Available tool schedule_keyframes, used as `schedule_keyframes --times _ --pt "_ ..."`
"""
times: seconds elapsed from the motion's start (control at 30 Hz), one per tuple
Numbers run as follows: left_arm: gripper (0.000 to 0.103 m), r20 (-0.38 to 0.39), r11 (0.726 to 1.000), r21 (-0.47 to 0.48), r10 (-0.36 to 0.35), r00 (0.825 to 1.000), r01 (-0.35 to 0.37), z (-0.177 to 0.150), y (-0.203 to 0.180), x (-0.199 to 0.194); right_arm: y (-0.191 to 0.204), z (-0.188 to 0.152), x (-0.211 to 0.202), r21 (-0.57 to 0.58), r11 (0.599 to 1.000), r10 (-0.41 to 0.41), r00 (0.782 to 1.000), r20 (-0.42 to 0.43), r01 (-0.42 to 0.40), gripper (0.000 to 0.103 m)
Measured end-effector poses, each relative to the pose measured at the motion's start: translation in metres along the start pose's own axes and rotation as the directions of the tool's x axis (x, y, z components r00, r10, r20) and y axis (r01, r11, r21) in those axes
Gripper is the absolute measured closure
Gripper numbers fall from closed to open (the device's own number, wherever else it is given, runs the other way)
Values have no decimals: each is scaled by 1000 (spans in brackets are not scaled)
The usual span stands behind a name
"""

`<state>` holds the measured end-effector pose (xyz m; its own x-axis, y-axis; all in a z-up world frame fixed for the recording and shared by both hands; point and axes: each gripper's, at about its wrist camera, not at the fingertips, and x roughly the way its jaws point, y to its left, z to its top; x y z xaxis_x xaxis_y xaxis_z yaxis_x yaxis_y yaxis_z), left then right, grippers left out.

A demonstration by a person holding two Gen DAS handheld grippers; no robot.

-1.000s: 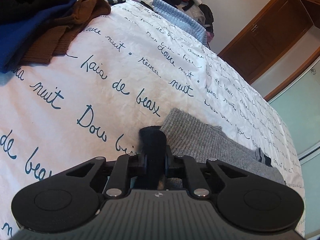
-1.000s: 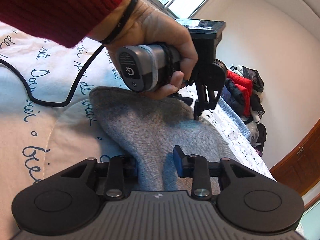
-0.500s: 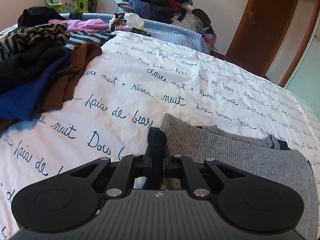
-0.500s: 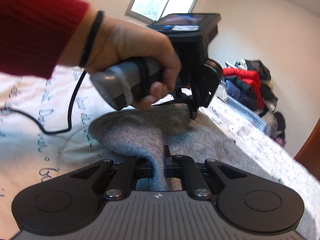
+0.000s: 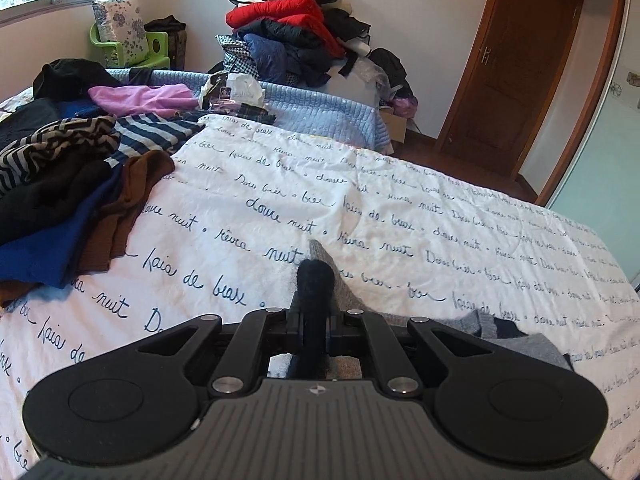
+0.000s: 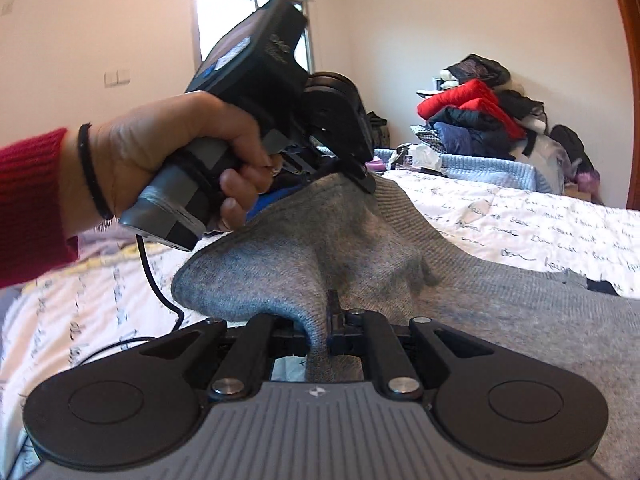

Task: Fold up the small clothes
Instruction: 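Lift the gripped sweater edge with both tools to fold it over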

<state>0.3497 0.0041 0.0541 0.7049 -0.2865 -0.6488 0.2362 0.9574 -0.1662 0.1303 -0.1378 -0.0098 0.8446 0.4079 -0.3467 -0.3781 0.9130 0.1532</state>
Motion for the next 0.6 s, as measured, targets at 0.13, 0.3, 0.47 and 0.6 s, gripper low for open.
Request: schedule_keyframes --times 0.13,0.3,0.47,0.6 --pt "94 18 999 28 -21 1000 21 5 -27 -8 -19 2 -15 73 997 -1 1000 25 -1 96" --pt "94 32 997 63 -52 998 50 6 -60 -12 -43 1 -35 160 987 0 999 43 -7 96" --pt "94 35 992 101 -81 996 77 5 -92 -12 -60 -5 -49 212 977 -20 998 58 7 96" --pt "94 25 985 129 -114 993 110 1 -122 -9 -76 -10 -58 277 961 -25 997 73 4 96"
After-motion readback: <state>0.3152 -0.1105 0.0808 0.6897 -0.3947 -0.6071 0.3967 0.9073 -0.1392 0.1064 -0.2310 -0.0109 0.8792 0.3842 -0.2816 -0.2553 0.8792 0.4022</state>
